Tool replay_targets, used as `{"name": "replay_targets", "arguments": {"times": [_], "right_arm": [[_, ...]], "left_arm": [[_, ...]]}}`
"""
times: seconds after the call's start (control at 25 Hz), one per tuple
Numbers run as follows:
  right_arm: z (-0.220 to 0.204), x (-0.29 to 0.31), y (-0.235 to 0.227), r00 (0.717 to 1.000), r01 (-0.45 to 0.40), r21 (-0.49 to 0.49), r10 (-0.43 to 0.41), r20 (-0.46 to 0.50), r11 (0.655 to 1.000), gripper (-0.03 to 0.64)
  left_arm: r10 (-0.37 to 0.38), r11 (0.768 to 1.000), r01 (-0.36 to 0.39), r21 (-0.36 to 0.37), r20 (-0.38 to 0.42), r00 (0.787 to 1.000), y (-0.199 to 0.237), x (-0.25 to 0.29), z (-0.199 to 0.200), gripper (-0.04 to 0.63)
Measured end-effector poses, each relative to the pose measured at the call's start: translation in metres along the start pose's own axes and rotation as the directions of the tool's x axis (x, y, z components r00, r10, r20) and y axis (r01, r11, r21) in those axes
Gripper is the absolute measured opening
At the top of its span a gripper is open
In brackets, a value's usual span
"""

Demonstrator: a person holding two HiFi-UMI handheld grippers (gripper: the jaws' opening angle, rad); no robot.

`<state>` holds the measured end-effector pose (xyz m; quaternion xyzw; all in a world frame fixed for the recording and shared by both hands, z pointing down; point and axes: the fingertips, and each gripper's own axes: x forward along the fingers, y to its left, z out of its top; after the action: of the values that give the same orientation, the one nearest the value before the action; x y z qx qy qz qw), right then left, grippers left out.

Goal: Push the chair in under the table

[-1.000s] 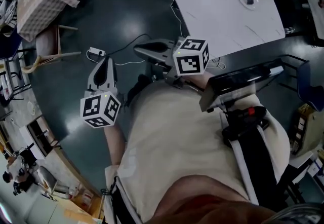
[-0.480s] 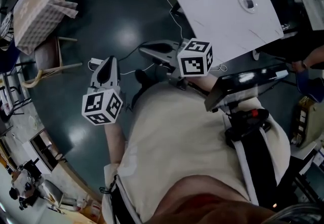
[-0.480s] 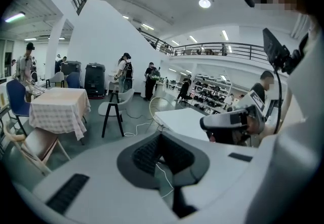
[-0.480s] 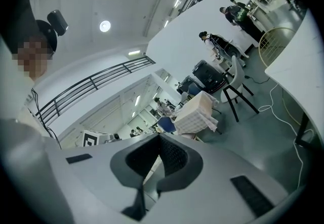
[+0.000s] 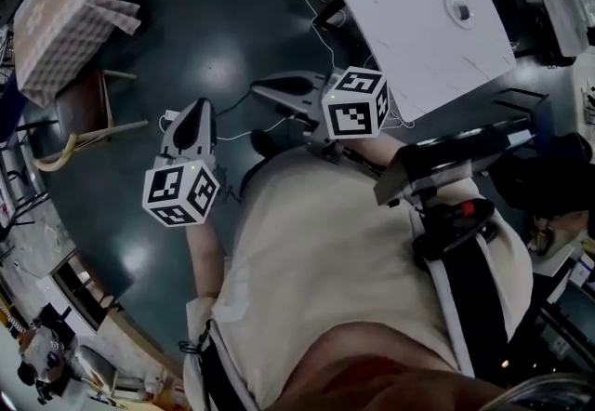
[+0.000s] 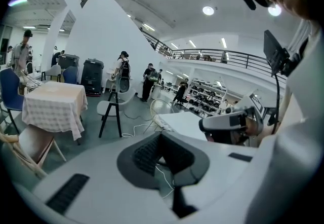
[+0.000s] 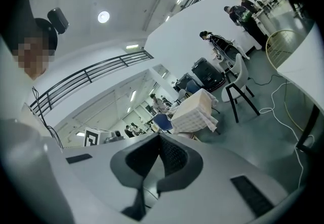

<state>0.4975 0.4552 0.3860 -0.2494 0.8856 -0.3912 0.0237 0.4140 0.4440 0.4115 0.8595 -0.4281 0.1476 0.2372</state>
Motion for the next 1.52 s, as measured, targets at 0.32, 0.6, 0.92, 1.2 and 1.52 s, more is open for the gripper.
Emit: {"name": "replay_targets", "arguments": {"times": [0.32, 0.6, 0.92, 1.2, 1.52], "right_arm": [[0.007, 0.035, 0.016, 1.0, -0.004, -0.031, 0.003, -0.021, 1.0, 0.009], [0.01, 0.034, 0.002, 0.999, 0.046, 0.004, -0.046, -0.016, 0.999, 0.009], [0.02, 0.08, -0.014, 0.995, -0.044, 0.007, 0.045, -0.092, 0.999, 0.009], [0.061, 0.078, -0.063, 0.993, -0.058, 0.055, 0.063, -0.1, 0.997, 0.009], [0.127, 0.051, -0.123, 0.997, -0.057, 0.076, 0.06, -0.045, 0.996, 0.009]], "left_arm": [[0.009, 1.0, -0.008, -0.014, 0.041, 0.999, 0.032, -0.022, 0.011, 0.008], [0.047, 0.997, -0.043, -0.062, 0.061, 0.997, 0.048, -0.023, 0.007, 0.008], [0.129, 0.987, -0.122, -0.109, 0.053, 0.99, 0.081, -0.016, 0.01, 0.008], [0.143, 0.982, -0.14, -0.129, 0.008, 0.99, 0.084, 0.038, 0.036, 0.008], [0.12, 0.991, -0.121, -0.056, -0.014, 0.993, 0.057, 0.125, 0.091, 0.008]]}}
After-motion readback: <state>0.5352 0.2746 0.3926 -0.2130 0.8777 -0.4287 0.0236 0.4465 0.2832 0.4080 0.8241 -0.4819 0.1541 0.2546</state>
